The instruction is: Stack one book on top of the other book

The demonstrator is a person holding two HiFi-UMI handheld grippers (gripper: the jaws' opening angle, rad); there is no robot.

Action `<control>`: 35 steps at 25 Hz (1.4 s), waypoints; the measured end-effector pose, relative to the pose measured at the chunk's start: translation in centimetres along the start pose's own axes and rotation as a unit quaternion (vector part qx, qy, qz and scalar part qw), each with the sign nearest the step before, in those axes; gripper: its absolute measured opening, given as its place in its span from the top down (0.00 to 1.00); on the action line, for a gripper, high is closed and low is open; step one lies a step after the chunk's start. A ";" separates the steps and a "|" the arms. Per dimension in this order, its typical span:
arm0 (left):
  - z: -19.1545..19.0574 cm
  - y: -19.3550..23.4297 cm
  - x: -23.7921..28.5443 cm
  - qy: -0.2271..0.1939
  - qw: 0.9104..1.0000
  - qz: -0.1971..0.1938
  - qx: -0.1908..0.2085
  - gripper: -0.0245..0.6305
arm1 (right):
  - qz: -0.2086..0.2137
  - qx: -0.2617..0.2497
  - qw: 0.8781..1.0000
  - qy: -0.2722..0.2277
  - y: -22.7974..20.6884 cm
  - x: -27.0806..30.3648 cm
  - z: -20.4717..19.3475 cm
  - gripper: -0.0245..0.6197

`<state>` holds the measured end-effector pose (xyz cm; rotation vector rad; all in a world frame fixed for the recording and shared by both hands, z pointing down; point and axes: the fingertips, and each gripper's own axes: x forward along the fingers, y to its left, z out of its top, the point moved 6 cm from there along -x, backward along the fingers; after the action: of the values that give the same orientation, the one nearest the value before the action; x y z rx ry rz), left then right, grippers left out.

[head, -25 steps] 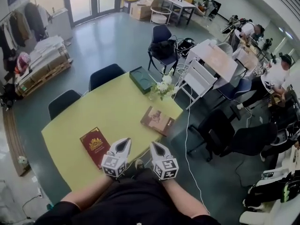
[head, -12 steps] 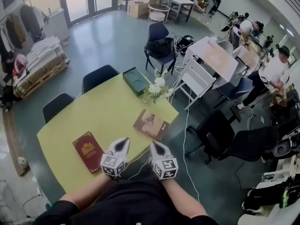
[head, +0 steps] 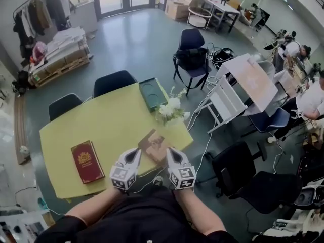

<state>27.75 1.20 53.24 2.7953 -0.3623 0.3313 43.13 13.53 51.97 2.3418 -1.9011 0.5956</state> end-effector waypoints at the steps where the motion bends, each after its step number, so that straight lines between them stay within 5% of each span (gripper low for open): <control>1: 0.1 -0.3 0.9 -0.001 1.000 0.009 -0.003 0.95 | 0.007 -0.002 1.000 0.002 -1.2 0.5 0.2 0.95; 9: -1.6 -1.8 5.4 0.014 0.998 0.061 -0.025 0.95 | 0.054 -0.002 0.998 0.032 -7.5 3.9 -0.5 0.95; 21: -7.1 -0.1 7.9 0.062 0.989 0.110 -0.072 0.91 | 0.106 0.005 0.989 0.106 -10.6 8.3 -6.7 0.95; 35: -17.5 2.4 10.5 0.145 0.972 0.121 -0.140 0.67 | 0.130 0.023 0.967 0.216 -13.8 14.5 -16.5 0.65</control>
<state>33.72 2.44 72.87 2.3867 -0.6264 0.6780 54.46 8.05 74.67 1.7939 -1.9980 1.0813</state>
